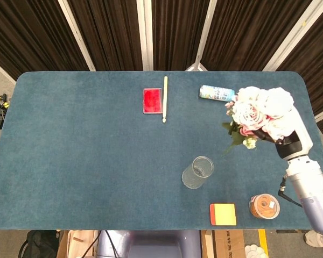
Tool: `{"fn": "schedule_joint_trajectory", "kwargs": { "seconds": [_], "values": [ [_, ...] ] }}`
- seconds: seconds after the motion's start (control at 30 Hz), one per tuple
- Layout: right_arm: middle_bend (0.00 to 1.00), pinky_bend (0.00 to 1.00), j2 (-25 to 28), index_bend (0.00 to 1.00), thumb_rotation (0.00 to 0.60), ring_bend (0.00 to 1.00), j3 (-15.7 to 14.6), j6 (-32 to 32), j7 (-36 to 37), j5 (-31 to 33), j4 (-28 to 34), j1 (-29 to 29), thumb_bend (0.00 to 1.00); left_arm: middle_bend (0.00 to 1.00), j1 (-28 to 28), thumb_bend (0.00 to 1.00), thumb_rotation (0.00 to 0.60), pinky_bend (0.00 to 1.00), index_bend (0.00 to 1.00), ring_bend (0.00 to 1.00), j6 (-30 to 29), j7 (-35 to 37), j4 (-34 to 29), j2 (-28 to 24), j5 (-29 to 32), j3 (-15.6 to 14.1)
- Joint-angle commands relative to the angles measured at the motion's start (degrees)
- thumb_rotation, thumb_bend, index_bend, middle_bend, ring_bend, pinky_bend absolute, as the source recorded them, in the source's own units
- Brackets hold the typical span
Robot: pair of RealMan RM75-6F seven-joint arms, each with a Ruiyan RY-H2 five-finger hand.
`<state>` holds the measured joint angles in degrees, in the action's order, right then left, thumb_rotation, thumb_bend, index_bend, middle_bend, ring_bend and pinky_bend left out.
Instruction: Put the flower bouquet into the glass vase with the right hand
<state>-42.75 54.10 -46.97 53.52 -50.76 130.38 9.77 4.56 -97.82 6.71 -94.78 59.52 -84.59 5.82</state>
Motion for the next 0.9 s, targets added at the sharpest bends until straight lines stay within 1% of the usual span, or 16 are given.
{"fn": "schedule_joint_trajectory", "kwargs": {
  "seconds": [0.03, 0.13, 0.23, 0.33, 0.6, 0.9],
  "values": [
    [0.49, 0.19, -1.40, 0.65, 0.600, 0.51, -2.44, -1.44, -1.32, -0.50, 1.10, 1.73, 0.47, 0.00, -0.03, 0.34, 0.600, 0.06, 0.14, 0.00, 0.09, 0.03, -0.02, -0.06, 0.00, -0.01],
    [0.49, 0.19, -2.50, 0.65, 0.600, 0.51, -4.38, -2.16, -2.38, -0.04, 1.56, 3.29, 0.47, 0.00, -0.02, 0.34, 0.600, 0.06, 0.14, 0.00, 0.11, 0.08, -0.02, -0.09, 0.05, 0.01],
    [0.49, 0.19, -4.13, 0.65, 0.600, 0.51, -6.97, -3.47, -4.23, -0.20, 2.08, 4.75, 0.47, 0.00, 0.06, 0.34, 0.600, 0.06, 0.14, 0.00, 0.09, 0.20, -0.05, -0.21, 0.12, 0.01],
    [0.49, 0.19, -5.58, 0.65, 0.600, 0.51, -8.79, -4.12, -4.53, -0.47, 2.47, 5.84, 0.47, 0.00, 0.21, 0.34, 0.600, 0.06, 0.14, 0.00, -0.11, 0.47, -0.05, -0.33, 0.18, 0.05],
    [0.49, 0.19, -8.23, 0.65, 0.600, 0.51, -12.30, -5.88, -6.17, -1.33, 3.02, 8.16, 0.47, 0.00, 0.16, 0.34, 0.600, 0.06, 0.14, 0.00, 0.09, 0.34, -0.08, -0.32, 0.28, 0.08],
    [0.49, 0.19, -11.52, 0.65, 0.600, 0.51, -16.53, -7.20, -8.65, -1.65, 1.32, 10.83, 0.47, 0.00, 0.12, 0.34, 0.600, 0.06, 0.14, 0.00, 0.15, -0.40, -0.27, -0.16, 0.33, 0.09]
  ]
}}
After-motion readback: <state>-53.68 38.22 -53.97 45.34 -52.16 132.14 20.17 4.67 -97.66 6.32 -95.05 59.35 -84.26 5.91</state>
